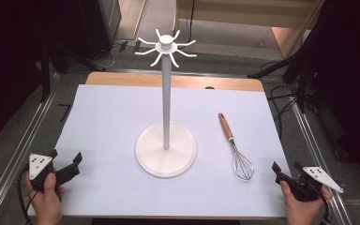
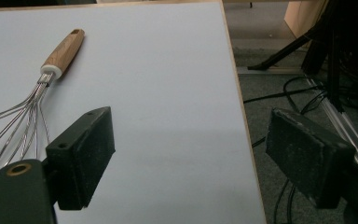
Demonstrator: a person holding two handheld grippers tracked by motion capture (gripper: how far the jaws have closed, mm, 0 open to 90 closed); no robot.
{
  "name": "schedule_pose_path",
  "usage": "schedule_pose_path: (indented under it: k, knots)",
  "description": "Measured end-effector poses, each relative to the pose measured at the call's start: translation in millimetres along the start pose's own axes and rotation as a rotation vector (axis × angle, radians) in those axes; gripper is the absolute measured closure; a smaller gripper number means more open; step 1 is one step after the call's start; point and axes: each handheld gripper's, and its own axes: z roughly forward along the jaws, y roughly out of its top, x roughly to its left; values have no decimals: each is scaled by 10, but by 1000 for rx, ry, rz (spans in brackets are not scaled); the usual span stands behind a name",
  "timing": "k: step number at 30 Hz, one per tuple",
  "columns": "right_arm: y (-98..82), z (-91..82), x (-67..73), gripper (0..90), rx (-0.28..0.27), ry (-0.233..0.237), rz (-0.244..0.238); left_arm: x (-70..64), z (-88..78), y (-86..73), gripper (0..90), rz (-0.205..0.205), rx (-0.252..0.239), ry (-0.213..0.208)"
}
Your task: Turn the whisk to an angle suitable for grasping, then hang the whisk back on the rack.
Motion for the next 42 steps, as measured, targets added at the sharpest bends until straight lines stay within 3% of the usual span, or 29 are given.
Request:
schedule_pose_path:
  k: [5,11,15,16,20,26,29,35,36,38,40,42]
  knots:
    - [19,-2,11,272,0,-28,1,-4,-2,-1,147,0,-3,0]
    - [150,39,130,286,67,-41,-15,-7,-9,-6,148,3,-10,0]
    - [194,64,198,298,96,-40,-54,-10,-12,-8,149,5,-17,1]
    - [211,73,250,301,116,-48,-94,-13,-12,-9,150,7,-18,1]
    - [250,83,354,255,135,-80,-145,-21,-25,-14,150,19,-26,7]
    - [396,126,432,280,192,-43,-124,-35,-30,-16,151,32,-27,11]
    - [467,184,485,311,226,-66,-110,-36,-28,-16,151,31,-27,11]
    - [552,301,577,376,273,-63,-114,-40,-19,-12,151,32,-19,14]
    - [575,320,590,383,277,-59,-116,-39,-19,-12,151,32,-20,14]
    - [652,368,621,412,300,-7,-124,-38,-21,-13,151,31,-23,13]
    - [728,407,639,414,365,54,-113,-34,-19,-12,152,28,-22,11]
    - [787,441,688,406,416,65,-127,-35,-18,-12,152,27,-22,11]
